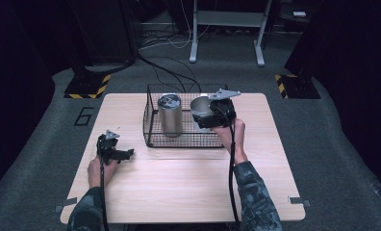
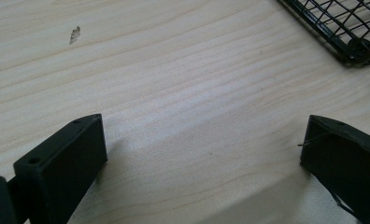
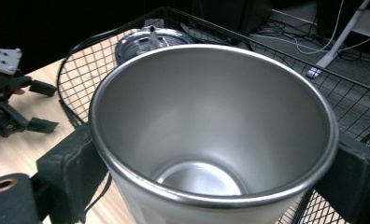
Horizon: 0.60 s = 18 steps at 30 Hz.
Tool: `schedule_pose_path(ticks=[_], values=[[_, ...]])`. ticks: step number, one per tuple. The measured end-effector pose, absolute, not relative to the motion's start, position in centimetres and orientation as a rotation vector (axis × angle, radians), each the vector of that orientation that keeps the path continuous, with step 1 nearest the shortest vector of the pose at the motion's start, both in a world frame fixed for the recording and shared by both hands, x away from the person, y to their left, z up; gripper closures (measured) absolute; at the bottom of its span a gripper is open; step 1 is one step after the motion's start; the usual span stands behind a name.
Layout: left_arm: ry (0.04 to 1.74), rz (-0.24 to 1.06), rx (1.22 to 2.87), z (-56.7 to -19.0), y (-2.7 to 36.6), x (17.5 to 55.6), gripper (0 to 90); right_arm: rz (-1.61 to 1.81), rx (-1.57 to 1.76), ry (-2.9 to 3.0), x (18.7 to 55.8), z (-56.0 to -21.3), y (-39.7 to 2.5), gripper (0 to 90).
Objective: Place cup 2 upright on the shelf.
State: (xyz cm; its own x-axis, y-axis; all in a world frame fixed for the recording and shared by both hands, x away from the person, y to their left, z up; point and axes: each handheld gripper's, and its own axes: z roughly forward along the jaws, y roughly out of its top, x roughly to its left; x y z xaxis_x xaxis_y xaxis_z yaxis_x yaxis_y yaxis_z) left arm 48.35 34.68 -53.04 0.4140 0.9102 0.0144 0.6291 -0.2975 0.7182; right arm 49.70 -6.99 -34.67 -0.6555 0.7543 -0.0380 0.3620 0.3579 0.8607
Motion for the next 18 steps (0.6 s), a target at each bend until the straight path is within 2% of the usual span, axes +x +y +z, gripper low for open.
schedule_pose_path(ticks=[18], values=[[1.301,0.569,2.036,-53.0,34.7,48.4,0.2,1.205,1.047,2.168,53.2,-36.3,-6.2,6.8]])
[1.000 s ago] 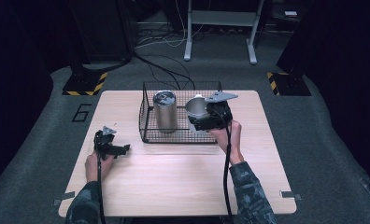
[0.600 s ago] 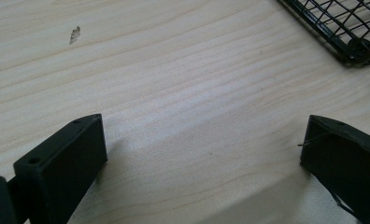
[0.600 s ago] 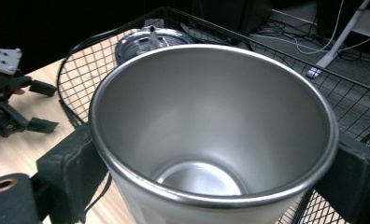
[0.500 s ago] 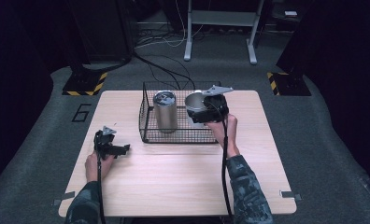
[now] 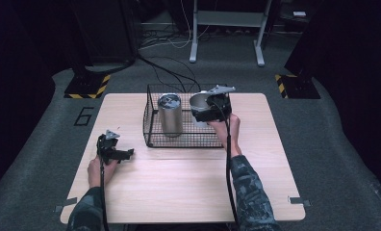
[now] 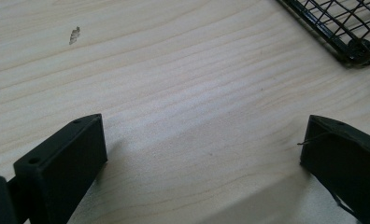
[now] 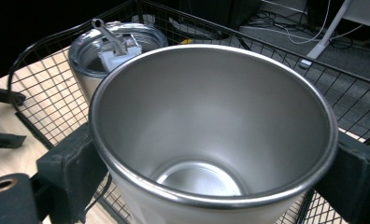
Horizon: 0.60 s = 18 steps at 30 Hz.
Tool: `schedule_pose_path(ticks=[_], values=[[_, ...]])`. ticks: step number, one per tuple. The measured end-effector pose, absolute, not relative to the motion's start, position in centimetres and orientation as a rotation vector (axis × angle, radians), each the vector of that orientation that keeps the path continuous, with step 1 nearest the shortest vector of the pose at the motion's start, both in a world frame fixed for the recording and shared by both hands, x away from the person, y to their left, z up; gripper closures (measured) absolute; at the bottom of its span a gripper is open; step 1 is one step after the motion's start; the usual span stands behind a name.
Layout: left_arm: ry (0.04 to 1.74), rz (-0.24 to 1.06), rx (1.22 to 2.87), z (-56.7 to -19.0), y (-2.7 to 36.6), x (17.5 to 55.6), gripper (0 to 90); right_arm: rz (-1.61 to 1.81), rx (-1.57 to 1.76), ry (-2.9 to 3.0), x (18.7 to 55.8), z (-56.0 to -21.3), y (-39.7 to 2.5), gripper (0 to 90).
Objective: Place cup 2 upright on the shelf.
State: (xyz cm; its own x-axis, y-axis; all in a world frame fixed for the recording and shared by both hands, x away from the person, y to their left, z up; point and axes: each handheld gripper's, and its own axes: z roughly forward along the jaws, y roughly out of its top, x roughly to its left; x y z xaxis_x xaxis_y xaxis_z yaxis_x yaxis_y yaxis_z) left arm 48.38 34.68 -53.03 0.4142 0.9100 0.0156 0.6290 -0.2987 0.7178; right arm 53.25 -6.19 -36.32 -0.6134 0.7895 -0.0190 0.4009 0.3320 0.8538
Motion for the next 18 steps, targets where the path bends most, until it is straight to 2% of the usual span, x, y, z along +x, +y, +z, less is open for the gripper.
schedule_pose_path(ticks=[18], values=[[1.299,0.57,2.034,-53.0,34.7,48.4,0.2,1.131,1.141,2.208,55.7,-38.9,-5.5,6.7]])
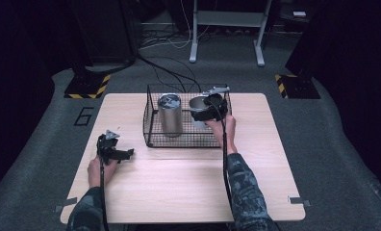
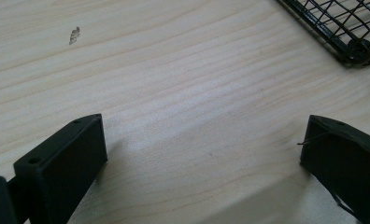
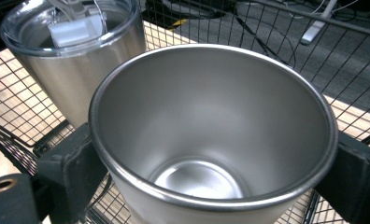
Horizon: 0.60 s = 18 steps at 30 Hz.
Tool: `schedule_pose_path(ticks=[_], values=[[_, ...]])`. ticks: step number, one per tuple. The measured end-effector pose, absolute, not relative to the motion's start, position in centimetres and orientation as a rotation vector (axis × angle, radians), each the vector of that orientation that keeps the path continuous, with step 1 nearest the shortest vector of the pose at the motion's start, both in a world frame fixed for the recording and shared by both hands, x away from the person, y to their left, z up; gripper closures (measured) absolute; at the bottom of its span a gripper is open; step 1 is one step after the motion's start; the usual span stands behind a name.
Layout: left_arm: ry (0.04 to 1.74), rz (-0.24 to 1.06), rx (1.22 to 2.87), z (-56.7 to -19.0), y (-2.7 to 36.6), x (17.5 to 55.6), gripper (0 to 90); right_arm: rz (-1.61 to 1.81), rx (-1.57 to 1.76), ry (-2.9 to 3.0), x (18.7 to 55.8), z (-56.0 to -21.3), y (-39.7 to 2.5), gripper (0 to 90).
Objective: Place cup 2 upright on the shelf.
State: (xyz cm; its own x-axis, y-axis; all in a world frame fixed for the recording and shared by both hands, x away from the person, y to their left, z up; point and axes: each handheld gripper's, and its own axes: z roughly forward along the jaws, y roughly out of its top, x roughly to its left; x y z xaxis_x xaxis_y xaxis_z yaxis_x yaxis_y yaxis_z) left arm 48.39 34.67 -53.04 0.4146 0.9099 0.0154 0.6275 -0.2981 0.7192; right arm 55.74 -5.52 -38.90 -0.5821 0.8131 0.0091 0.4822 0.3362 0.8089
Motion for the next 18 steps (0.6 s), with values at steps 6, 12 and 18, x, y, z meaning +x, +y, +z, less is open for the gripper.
schedule_pose_path(ticks=[6,12,18], values=[[1.3,0.57,2.035,-53.0,34.7,48.4,0.2,1.106,1.163,2.231,56.1,-39.5,-5.2,6.7],[1.301,0.569,2.035,-53.0,34.7,48.4,0.2,1.103,1.183,2.26,56.4,-40.2,-5.0,6.7],[1.3,0.569,2.036,-53.0,34.7,48.4,0.2,1.061,1.195,2.281,56.8,-40.9,-4.7,6.6]])
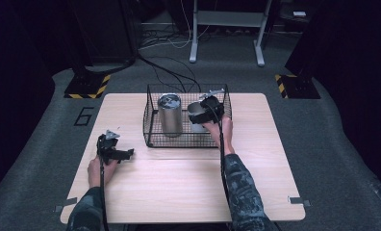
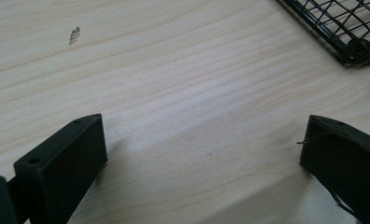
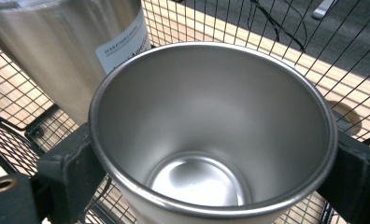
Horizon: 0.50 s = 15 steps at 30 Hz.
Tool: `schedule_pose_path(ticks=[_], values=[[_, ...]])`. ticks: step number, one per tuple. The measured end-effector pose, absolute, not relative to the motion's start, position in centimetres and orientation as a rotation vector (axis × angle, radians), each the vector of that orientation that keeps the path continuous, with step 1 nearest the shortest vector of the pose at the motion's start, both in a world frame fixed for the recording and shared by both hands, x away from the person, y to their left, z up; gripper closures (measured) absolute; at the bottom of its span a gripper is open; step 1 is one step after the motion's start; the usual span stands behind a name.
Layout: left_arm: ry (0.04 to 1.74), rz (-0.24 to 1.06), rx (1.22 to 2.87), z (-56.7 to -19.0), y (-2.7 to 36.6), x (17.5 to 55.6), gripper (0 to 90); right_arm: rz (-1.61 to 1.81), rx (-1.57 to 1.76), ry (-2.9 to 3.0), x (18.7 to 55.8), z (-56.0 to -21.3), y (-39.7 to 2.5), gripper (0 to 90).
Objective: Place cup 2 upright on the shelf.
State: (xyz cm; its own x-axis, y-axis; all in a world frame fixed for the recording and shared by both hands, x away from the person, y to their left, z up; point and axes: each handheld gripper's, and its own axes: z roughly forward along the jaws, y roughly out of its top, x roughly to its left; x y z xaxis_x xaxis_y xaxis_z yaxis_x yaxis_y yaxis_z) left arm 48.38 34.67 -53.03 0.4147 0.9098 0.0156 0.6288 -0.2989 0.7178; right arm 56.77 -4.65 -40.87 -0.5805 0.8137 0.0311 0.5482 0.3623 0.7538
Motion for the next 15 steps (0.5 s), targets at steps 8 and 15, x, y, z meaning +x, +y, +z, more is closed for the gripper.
schedule_pose_path(ticks=[8,15], values=[[1.3,0.57,2.035,-53.0,34.7,48.4,0.2,1.02,1.215,2.312,57.1,-41.6,-4.2,6.6],[1.3,0.569,2.035,-53.0,34.7,48.4,0.2,0.994,1.223,2.323,57.5,-42.2,-4.1,6.6]])
